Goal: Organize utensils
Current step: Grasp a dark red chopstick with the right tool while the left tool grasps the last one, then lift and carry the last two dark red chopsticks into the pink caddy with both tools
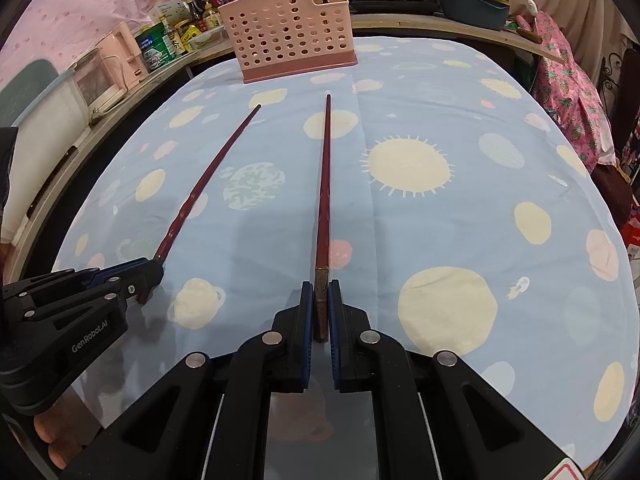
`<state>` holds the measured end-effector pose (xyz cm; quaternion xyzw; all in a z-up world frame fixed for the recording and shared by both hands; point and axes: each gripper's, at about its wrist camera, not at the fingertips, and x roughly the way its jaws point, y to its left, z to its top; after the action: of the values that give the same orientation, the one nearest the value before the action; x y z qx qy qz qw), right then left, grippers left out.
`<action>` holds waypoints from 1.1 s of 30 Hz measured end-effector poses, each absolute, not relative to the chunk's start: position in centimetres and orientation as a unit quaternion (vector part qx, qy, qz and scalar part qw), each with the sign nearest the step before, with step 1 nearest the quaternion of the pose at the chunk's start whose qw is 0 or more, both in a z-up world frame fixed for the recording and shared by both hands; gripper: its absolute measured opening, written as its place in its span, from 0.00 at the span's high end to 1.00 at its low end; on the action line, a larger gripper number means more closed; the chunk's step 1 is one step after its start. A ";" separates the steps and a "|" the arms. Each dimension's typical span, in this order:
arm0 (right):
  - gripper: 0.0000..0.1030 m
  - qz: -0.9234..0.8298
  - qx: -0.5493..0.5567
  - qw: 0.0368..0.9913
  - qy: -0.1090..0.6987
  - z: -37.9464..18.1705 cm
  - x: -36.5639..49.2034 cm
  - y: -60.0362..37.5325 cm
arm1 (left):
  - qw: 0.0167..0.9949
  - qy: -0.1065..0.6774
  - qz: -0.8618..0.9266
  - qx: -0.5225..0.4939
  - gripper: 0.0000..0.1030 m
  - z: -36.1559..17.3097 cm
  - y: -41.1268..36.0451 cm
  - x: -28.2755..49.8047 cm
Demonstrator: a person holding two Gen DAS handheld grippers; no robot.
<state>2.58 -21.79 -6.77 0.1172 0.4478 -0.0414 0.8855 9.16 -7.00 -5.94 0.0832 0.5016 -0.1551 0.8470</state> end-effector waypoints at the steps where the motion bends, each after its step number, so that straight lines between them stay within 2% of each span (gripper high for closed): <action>1: 0.93 -0.041 0.116 0.886 0.446 -6.6 2.5 -21.7 | 0.847 0.502 -0.155 0.082 0.93 -5.8 -7.0 9.2; 9: 0.93 -0.035 0.118 0.897 0.424 -4.3 2.2 -21.9 | 0.858 0.484 -0.163 0.058 0.93 -2.8 -6.3 9.1; 16: 0.93 -0.031 0.128 0.916 0.379 0.0 2.5 -22.4 | 0.873 0.456 -0.169 0.033 0.93 1.5 -5.7 10.0; 28: 0.93 -0.025 0.135 0.951 0.279 9.7 7.7 -25.3 | 0.912 0.376 -0.163 0.002 0.93 10.7 -6.0 16.0; 33: 0.93 -0.027 0.129 0.956 0.261 11.8 10.8 -25.8 | 0.920 0.360 -0.158 -0.006 0.93 13.1 -6.6 19.4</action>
<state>10.81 -25.85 11.80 0.1293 0.2611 -0.0270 0.9562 19.38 -6.62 13.11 -0.0055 0.3596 -0.1582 0.9196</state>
